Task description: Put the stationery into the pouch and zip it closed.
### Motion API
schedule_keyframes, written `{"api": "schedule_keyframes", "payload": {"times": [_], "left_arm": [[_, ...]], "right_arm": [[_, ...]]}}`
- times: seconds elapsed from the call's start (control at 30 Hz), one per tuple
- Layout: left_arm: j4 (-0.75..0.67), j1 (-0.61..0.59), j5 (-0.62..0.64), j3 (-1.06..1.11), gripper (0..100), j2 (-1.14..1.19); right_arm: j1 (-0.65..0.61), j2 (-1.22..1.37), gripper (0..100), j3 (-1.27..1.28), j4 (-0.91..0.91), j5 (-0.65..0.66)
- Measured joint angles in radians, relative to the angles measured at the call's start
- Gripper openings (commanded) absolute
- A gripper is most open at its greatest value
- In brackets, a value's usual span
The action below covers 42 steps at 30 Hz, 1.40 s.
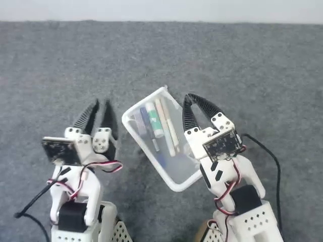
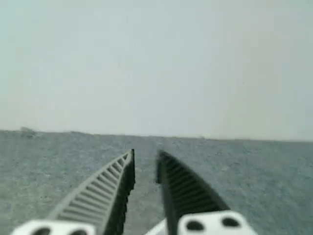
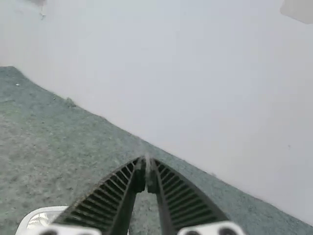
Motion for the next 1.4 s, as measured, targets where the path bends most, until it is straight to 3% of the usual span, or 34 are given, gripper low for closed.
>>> {"api": "schedule_keyframes", "payload": {"times": [0.3, 0.77, 0.9, 1.03, 1.17, 1.4], "left_arm": [[-0.092, -0.072, 0.0, 0.051, 1, 0.0], [-0.443, -0.077, 0.0, 0.255, 1, 0.0], [-0.456, -0.077, -0.005, 0.255, 1, 0.0], [-0.456, -0.077, -0.086, 0.275, 1, 0.0], [-0.451, -0.075, -0.155, 0.333, 1, 0.0], [-0.342, -0.077, -0.169, 0.333, 1, 0.0]], "right_arm": [[0.0, 0.0, 0.6, 0.057, -0.13, 0.005], [0.051, 0.0, 0.6, 0.057, -0.144, 0.005], [0.051, 0.0, 0.6, 0.057, -0.144, 0.005], [0.055, 0.0, 0.6, 0.057, -0.144, 0.005], [0.118, 0.0, 0.6, 0.057, -0.123, 0.005], [0.255, 0.0, 0.6, 0.057, -0.12, 0.005]]}}
